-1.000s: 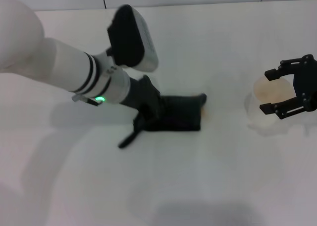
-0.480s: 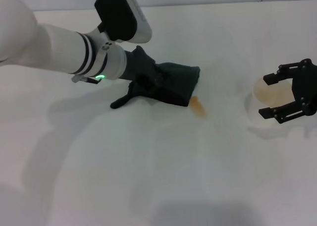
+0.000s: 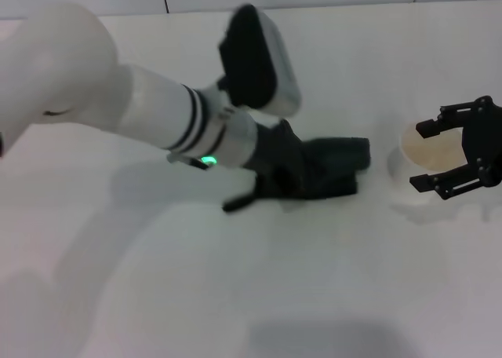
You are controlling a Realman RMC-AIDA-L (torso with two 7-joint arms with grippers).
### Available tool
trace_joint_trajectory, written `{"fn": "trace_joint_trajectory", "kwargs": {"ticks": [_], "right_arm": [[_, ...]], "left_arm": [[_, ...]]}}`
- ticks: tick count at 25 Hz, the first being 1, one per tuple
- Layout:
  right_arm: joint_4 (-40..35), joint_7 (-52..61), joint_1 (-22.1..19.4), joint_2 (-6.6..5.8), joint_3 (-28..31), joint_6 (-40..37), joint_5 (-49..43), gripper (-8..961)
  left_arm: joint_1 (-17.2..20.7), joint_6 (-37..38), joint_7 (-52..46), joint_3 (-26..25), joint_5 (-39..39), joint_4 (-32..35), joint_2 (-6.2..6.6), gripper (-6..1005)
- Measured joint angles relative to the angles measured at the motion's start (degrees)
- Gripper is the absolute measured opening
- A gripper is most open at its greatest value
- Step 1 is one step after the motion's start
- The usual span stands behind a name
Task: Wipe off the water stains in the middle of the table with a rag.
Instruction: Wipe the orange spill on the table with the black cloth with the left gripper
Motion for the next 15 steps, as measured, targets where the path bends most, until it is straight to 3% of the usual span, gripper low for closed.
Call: {"fn": "trace_joint_trajectory", "kwargs": {"ticks": [4, 10, 15], "right_arm": [[-0.08, -0.04, -0.15, 0.00, 0.20, -0.02, 0.00, 857], [-1.16, -0.05, -0.81, -0.03, 0.43, -0.19, 0.01, 856], [-1.33, -0.05, -0.64, 0.19, 0.39, -0.05, 0.01, 856]], "left_arm": [[1.14, 4.83, -1.78, 2.83, -0.29, 4.46, 0.00, 34], [2.63, 10.78, -1.92, 3.10, -0.59, 9.46, -0.06, 34], [2.97, 7.82, -1.96, 4.76, -0.29, 8.24, -0.21, 35]]}}
